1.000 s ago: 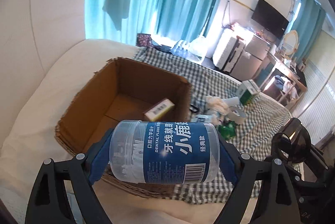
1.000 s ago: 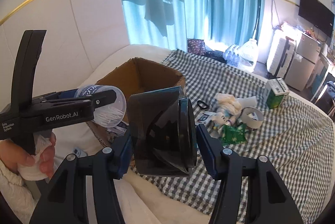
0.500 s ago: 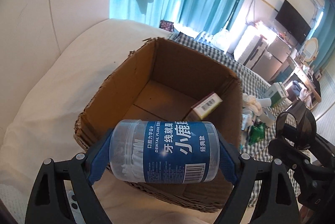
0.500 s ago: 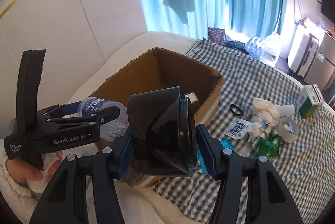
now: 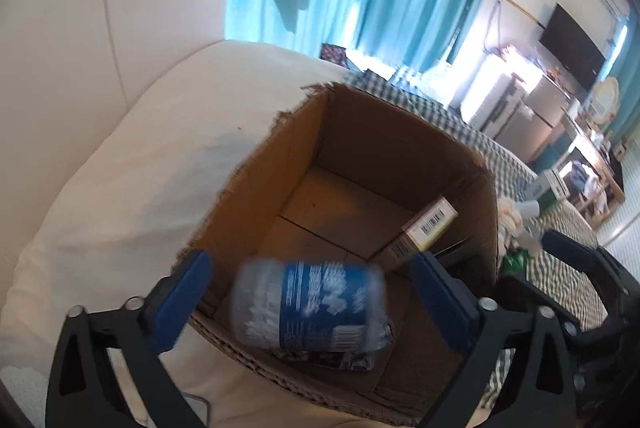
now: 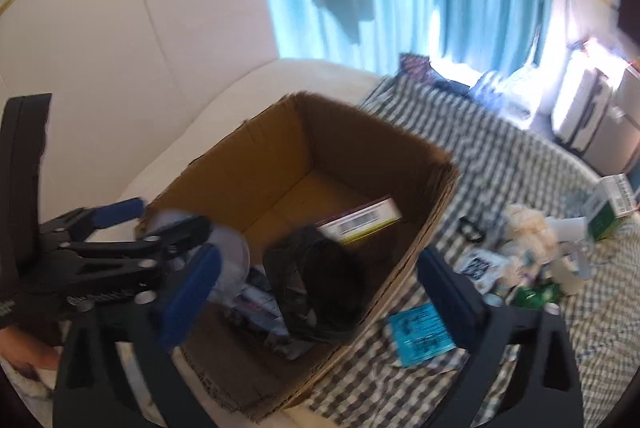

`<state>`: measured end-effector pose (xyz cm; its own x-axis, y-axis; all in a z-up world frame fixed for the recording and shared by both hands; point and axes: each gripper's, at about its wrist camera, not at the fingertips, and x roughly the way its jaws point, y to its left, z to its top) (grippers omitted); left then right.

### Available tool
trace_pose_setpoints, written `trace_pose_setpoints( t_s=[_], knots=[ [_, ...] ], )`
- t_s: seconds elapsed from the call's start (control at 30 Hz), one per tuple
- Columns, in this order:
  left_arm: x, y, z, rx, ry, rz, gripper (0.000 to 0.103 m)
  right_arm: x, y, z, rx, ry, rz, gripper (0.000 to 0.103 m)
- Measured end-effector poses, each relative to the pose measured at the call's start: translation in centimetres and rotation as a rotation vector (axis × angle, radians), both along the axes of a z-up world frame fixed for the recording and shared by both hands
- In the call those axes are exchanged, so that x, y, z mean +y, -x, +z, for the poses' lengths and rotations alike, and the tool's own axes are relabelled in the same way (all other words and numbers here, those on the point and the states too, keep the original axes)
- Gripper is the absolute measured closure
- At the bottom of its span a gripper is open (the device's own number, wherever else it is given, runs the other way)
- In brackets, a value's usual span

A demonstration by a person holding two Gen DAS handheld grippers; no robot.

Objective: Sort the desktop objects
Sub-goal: 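Carry the jar and tape roll over the box and open both tools, then withdraw both tools from the box toward the remaining items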

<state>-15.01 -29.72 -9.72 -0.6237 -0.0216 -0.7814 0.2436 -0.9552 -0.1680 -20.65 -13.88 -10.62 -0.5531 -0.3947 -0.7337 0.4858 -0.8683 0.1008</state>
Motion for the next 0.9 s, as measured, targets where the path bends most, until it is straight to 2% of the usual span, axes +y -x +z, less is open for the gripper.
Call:
trace_pose_setpoints(
  t_s=[0.1, 0.2, 0.4, 0.6, 0.73, 0.9],
  knots=[
    [-0.4, 0.2, 0.5, 0.011, -0.02, 0.015, 0.0, 0.7, -0.4, 0.4, 0.02, 0.023, 0.002, 0.001],
    [-0.1, 0.2, 0.8, 0.014, -0.023, 0.021, 0.0, 1.5, -0.7, 0.6, 0.033, -0.002, -0.024, 0.001],
    [2.1, -0.5, 1.9, 0.019, 0.012, -0.019, 0.0, 4.5, -1.9, 1.7, 0.053, 0.012, -0.088, 0.001],
    [5.3, -1.9, 4.1, 0.059, 0.052, -0.065, 0.0, 8.6, -3.8, 2.9, 0.099, -0.015, -0.164, 0.001],
    [8.2, -2.8, 5.3, 0.08, 0.086, -0.1, 0.0, 12.1, -5.3, 3.5, 0.117, 0.004, -0.219, 0.001],
    [11.8, -3.7, 5.3, 0.079, 0.099, -0.136, 0.0, 16.8, -7.4, 3.6, 0.138, -0.031, -0.295, 0.001]
  ],
)
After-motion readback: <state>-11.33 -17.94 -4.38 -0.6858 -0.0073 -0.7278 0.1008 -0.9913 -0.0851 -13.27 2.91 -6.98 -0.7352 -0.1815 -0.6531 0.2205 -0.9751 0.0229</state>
